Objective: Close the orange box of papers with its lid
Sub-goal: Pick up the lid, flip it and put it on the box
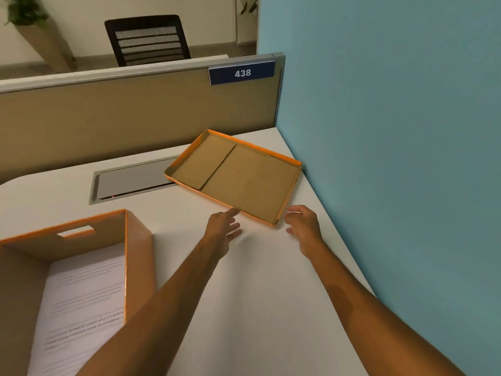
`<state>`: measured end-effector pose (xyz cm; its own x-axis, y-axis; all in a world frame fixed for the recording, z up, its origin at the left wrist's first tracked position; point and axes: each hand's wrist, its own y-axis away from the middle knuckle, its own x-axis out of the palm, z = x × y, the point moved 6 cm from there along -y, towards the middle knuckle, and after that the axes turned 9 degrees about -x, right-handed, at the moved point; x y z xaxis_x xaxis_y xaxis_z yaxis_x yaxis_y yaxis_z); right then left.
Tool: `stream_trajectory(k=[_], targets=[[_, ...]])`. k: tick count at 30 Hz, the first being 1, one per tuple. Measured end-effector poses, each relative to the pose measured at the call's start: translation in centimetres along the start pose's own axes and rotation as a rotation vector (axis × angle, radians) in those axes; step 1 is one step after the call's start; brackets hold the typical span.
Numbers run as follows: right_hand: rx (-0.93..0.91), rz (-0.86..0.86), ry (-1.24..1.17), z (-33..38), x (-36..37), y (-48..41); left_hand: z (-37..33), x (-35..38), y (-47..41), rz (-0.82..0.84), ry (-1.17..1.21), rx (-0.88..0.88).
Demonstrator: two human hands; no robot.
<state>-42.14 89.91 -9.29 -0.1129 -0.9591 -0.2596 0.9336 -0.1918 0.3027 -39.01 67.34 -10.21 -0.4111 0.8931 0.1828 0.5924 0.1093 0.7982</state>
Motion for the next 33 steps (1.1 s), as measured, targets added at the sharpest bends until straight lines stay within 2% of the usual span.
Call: stream_trajectory(k=[3, 6, 12, 17, 23, 30, 32, 33], targets=[[0.155, -0.048, -0.176, -1.1, 0.3, -2.0, -0.3, 0.8, -2.6, -0.028, 0.069, -0.049], [0.233, 0.009, -0.314, -1.1, 1.5, -3.4, -0.9, 1.6, -4.7, -0.065, 0.102, -0.07], [0.267, 0.007, -0.26, -0.6, 2.9, -5.7, -1.4, 2.6, -6.9, -0.085, 0.152, -0.139], [0.335, 0.058, -0.271, -0.7, 3.7, -6.4, -2.0, 2.9, -6.8, -0.046, 0.192, -0.134], [0.335, 0.106, -0.373, 0.3, 4.1, -6.4, -3.2, 3.3, -6.2, 0.131, 0.35, -0.064], [0.265, 0.154, -0.323, 2.0, 3.3, -5.1, -4.0, 2.6, -4.4, 0.232, 0.402, 0.017], [0.212, 0.118, -0.175, 2.5, 2.4, -4.3, -3.8, 2.3, -3.5, 0.242, 0.389, 0.03], [0.136, 0.077, -0.007, 2.9, 1.6, -3.9, -3.8, 2.1, -3.0, 0.239, 0.375, 0.043]])
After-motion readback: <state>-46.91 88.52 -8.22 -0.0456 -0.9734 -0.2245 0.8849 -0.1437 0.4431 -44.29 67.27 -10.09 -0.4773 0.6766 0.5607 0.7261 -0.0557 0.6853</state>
